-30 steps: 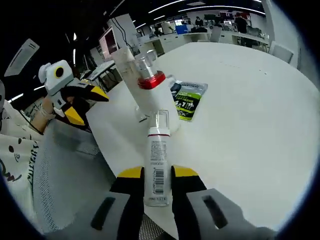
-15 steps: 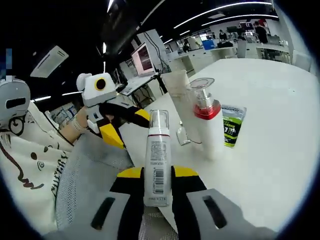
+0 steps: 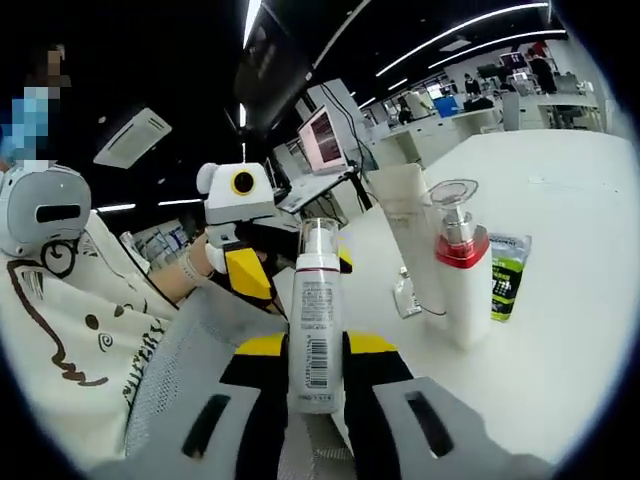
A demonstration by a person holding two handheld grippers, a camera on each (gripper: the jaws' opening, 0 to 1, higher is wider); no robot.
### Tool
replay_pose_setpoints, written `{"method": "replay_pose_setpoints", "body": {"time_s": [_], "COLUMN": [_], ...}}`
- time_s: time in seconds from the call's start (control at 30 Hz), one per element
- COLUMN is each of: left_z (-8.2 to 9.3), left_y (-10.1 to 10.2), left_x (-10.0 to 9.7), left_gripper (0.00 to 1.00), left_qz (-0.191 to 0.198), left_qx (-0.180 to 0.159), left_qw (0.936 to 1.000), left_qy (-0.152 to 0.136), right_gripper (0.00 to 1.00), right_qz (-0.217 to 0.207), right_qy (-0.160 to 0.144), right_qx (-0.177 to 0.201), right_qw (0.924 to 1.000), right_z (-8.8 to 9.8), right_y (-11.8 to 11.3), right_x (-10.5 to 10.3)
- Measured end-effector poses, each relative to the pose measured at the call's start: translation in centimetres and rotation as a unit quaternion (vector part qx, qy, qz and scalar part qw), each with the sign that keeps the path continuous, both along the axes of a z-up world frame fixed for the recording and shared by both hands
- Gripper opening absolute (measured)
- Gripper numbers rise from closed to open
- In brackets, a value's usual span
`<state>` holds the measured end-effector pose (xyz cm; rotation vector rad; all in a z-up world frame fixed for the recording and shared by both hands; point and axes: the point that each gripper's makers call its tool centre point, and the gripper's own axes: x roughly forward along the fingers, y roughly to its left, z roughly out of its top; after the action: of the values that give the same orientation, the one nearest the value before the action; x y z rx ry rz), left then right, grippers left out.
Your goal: Arrange the skincare products in the storage area until every visible bottle or jar stands upright without overlapping.
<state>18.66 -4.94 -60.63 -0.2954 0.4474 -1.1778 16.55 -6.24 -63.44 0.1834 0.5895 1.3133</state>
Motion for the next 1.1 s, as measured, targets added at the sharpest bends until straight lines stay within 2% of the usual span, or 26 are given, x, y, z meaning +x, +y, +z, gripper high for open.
{"method": "replay_pose_setpoints", "body": {"time_s": [0.1, 0.3, 0.5, 0.63, 0.73, 0.83, 0.93, 1.1], "left_z": [0.3, 0.8, 0.4, 0.3, -0.2, -0.5, -1.1, -2.0], "left_y": [-0.2, -0.2, -0.4, -0.6, -0.9, -1.2, -1.3, -1.4], "left_x": [0.0, 0.3, 0.5, 0.4, 0.2, 0.0, 0.0, 0.5], "left_gripper": [0.31, 0.27, 0.25, 0.22, 0.21, 0.20, 0.19, 0.19], "left_qz": [-0.005, -0.001, -0.006, -0.011, -0.018, -0.021, -0.019, -0.008], "left_qx": [-0.007, -0.019, -0.003, 0.013, 0.042, 0.056, 0.073, 0.105], "left_qw": [1.0000, 0.9998, 0.9999, 0.9998, 0.9990, 0.9982, 0.9971, 0.9943], "left_qy": [-0.004, 0.006, 0.008, 0.008, -0.001, -0.007, -0.012, -0.019], "right_gripper": [0.20, 0.20, 0.20, 0.20, 0.20, 0.20, 0.21, 0.22], "right_qz": [0.009, 0.010, 0.011, 0.011, 0.016, 0.017, 0.010, -0.009], "right_qy": [-0.001, 0.001, 0.004, -0.008, -0.030, -0.031, -0.058, -0.070], "right_qx": [0.012, 0.022, 0.002, -0.023, -0.061, -0.072, -0.110, -0.149], "right_qw": [0.9999, 0.9997, 0.9999, 0.9996, 0.9975, 0.9967, 0.9922, 0.9864], "right_z": [0.4, 0.6, -0.2, -0.9, -1.8, -2.3, -3.1, -4.2], "right_y": [0.4, 0.8, 1.1, 1.2, 1.3, 1.5, 1.2, 1.1], "right_x": [-0.3, -0.4, -0.4, -0.4, -0.3, -0.2, 0.4, 1.3]}}
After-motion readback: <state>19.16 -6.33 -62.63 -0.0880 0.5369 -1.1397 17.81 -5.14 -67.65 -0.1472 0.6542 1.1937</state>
